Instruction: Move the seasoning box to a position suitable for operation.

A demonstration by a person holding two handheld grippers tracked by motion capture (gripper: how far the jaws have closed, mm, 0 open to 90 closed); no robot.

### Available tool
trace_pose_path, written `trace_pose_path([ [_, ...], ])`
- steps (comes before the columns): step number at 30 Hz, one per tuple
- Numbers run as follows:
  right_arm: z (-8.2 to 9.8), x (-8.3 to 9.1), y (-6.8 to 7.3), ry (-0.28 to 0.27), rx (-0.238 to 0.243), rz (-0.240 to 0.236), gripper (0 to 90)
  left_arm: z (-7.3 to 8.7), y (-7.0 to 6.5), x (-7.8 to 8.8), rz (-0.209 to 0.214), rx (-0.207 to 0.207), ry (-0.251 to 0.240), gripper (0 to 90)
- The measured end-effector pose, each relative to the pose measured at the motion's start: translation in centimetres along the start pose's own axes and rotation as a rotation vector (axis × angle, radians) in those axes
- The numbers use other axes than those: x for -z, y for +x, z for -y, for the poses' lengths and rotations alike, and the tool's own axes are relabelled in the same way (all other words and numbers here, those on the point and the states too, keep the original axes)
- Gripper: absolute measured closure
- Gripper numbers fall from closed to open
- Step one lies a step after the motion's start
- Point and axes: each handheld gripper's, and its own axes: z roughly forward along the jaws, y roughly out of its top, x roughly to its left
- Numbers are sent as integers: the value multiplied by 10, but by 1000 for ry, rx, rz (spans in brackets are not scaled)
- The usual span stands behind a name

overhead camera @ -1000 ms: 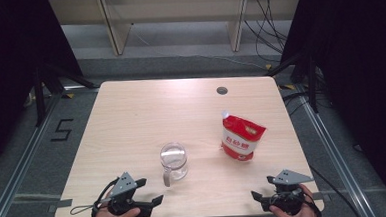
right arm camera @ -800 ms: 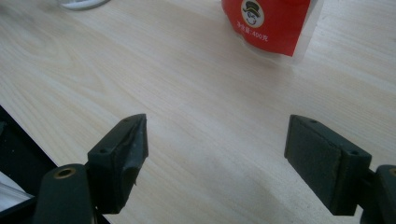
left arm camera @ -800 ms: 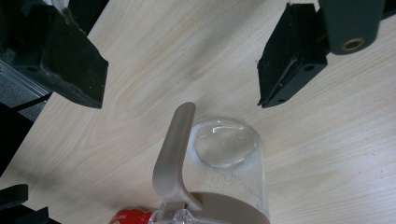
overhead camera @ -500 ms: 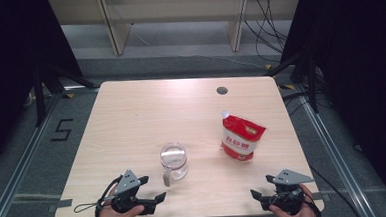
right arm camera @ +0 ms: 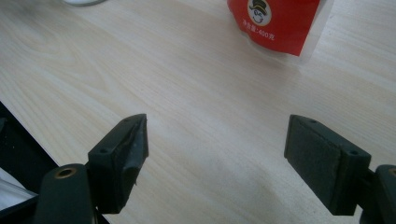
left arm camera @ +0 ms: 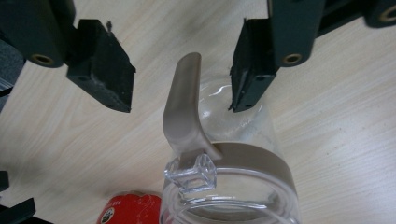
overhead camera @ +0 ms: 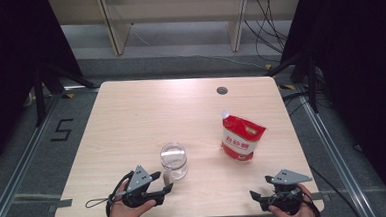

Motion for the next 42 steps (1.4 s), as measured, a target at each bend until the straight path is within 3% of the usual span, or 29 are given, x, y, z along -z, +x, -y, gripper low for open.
trace_pose_path([
  [1,0,0,-1,-4,8,-4,226,0,1,-2,4,0,-13,463],
  [2,0,0,0,-4,3,-7,225,-1,2,-3,-14,-16,1,497],
  [3,0,0,0,-4,5,-9,224,-1,1,-4,-29,-5,2,531],
  [7,-1,0,-1,1,14,-13,224,-2,0,-6,-8,-33,-3,638],
  [8,-1,-1,-4,-3,38,-19,224,-2,-2,-5,-11,-45,-2,672],
  [11,-1,-2,-4,-11,36,-27,223,-2,-3,-5,-2,-42,-18,718],
  [13,-1,-1,-3,-7,31,-26,223,-2,0,-2,0,-56,-10,725],
  [15,-1,0,-2,-9,31,-20,223,-1,2,0,-6,-28,-15,725],
  [16,-1,0,-2,-11,37,-15,223,-1,6,2,-9,-55,-4,725],
  [17,-1,0,0,-1,6,-27,223,0,6,3,-16,-34,-4,725],
  [19,-1,0,-2,-5,26,-19,223,1,11,5,-18,-34,-5,725],
  [23,-1,-1,0,-1,15,-30,223,2,21,11,-42,-38,-7,724],
  [24,-1,-1,-1,-4,27,-27,223,3,24,13,-52,-33,-1,724],
  [25,-1,-1,1,1,8,-35,223,4,25,14,-67,-8,-1,723],
  [26,-2,-1,-1,-9,46,-34,223,4,28,15,-78,-8,-4,723],
  [28,-2,-1,0,-12,40,-26,224,5,34,17,-98,2,-4,723],
  [29,-2,-2,-2,-8,48,-42,228,5,37,19,-105,-15,3,724],
  [31,-2,-2,0,-11,49,-32,229,6,41,19,-122,23,-3,725],
  [33,-2,-2,0,-12,50,-31,229,6,47,18,-151,35,-10,726],
  [36,-2,-3,2,0,43,-40,230,7,51,15,-152,47,-7,705],
  [37,-2,-3,4,7,28,-43,231,7,51,13,-155,50,-3,705],
  [38,-3,-4,1,-3,64,-50,232,7,51,12,-156,38,9,699],
  [39,-2,-4,5,0,24,-52,232,7,51,10,-156,30,17,694],
  [40,-2,-4,5,7,22,-57,232,8,50,7,-154,29,13,700],
  [42,-2,-5,4,-2,46,-54,233,6,50,6,-171,22,15,735],
])
